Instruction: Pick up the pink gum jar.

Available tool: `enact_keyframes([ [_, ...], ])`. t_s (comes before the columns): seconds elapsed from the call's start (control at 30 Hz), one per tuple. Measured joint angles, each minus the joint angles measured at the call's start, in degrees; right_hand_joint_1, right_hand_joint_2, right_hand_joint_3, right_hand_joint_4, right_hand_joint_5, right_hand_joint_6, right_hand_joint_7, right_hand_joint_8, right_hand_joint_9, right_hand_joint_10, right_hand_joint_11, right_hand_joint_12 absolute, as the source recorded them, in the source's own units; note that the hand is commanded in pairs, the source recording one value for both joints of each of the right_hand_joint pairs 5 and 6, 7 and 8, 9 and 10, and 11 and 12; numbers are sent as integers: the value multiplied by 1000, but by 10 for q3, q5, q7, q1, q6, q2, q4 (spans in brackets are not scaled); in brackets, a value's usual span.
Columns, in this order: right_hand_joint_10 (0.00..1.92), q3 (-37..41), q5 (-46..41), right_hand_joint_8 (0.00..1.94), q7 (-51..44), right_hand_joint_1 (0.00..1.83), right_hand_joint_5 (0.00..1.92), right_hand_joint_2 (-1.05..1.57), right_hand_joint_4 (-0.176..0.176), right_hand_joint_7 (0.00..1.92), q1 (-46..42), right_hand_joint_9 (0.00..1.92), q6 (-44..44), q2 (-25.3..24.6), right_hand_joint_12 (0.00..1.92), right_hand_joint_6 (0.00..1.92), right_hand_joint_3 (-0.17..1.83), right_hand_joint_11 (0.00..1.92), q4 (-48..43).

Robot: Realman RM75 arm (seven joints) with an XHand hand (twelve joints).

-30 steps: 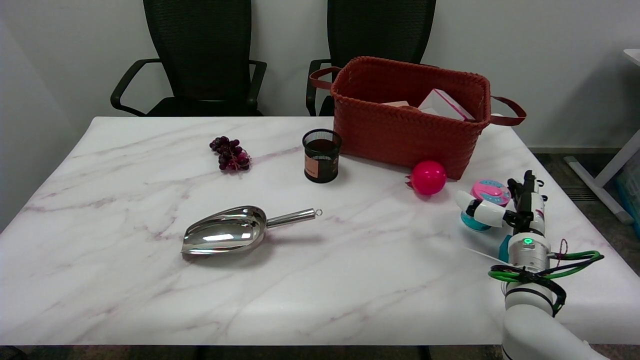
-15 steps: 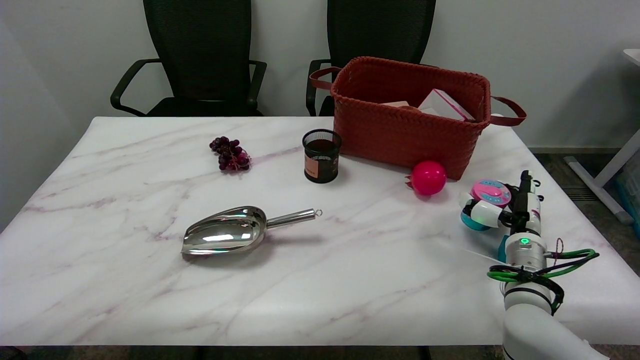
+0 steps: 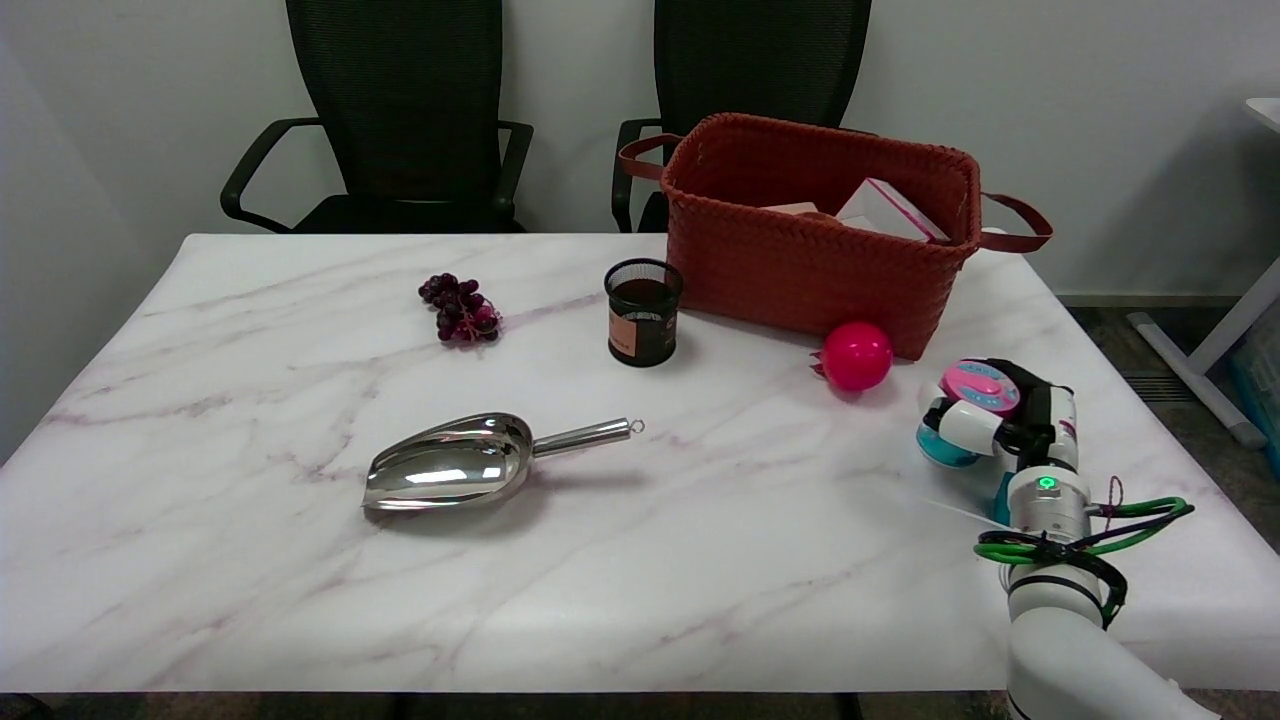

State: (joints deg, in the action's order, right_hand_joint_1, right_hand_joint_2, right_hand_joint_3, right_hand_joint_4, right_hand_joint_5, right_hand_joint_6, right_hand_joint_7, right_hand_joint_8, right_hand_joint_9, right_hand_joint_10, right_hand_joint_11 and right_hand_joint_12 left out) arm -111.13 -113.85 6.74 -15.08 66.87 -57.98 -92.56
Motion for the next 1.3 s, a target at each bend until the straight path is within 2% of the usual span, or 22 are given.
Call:
enact_keyframes([
  [0.17, 1306, 1, -2, 1372, 0, 1218, 1181, 831, 0, 1372, 0, 1306, -2, 0, 1200, 1181, 1167, 1200, 1],
  [0.27, 1377, 1, -2, 1417, 0, 1213, 1275, 964, 0, 1417, 0, 1377, -3, 0, 1317, 1275, 1174, 1317, 1],
  [0.57, 1407, 2, -2, 1448, 1, 1218, 1314, 1182, 0, 1448, 3, 1407, -4, 0, 1413, 1314, 1175, 1413, 1],
  [0.9, 1407, 2, 13, 1469, 2, 1204, 1324, 1224, 0, 1469, 11, 1407, -10, 1, 1487, 1324, 1164, 1487, -9],
  [1.3, 1412, 25, 89, 1492, 2, 1169, 1328, 1241, 0, 1492, 45, 1412, -11, 12, 1517, 1328, 1107, 1517, -40],
])
